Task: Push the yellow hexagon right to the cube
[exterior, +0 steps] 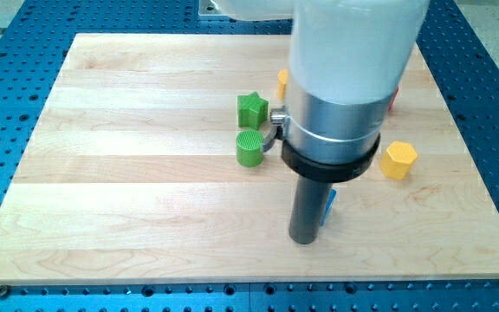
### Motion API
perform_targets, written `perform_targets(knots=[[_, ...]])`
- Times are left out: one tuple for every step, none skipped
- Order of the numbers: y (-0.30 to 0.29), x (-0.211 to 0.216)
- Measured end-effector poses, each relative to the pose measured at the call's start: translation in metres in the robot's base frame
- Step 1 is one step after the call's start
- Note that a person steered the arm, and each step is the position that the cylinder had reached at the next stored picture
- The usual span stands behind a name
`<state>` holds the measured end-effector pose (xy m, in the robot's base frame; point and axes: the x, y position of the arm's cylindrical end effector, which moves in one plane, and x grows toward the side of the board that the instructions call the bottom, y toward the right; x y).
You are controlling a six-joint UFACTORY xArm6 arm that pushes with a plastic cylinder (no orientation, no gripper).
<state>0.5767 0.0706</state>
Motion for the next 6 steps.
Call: perform_targets(knots=[[0.023,-0.012],[0.025,-0.066],[-0.004,-0.052],[0.022,-0.023],[0.055,-0.040],[0.111,-0.043]])
